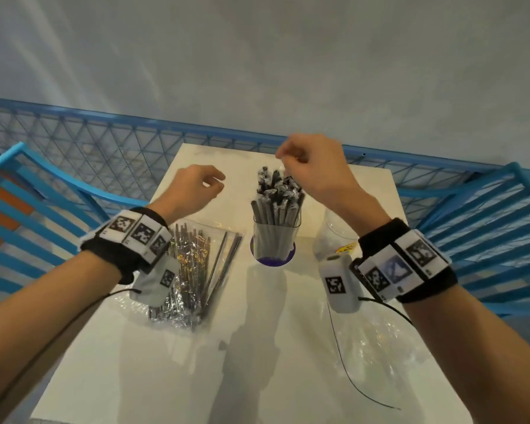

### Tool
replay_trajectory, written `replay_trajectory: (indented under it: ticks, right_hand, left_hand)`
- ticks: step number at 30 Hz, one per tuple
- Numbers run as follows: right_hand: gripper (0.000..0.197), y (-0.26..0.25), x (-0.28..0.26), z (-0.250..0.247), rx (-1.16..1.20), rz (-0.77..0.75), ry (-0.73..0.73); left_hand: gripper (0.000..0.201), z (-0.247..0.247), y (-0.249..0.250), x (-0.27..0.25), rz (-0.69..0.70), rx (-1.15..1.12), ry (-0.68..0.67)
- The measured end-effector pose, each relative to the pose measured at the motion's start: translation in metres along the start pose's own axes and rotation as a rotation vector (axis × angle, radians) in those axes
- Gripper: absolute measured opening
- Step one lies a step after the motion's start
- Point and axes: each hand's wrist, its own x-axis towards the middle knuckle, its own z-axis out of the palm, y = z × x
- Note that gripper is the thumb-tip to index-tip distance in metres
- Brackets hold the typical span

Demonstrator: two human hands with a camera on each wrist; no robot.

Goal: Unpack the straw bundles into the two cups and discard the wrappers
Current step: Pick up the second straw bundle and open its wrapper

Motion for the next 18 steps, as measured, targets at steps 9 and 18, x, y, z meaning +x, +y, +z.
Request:
replay_trajectory:
  ticks: [9, 18]
  right_hand:
    - [0.028, -0.035, 0.001, 0.176, -0.112, 0.136, -0.639]
    - [0.098, 0.030, -0.033, 0.283, -0.044, 0.937, -0.514]
  left_hand:
    - [0.030, -0.035, -0.149, -0.003, -0.209, 0.266, -0.329]
    - [0.067, -0.004, -0.255, -0.018, -0.539, 0.001, -0.461]
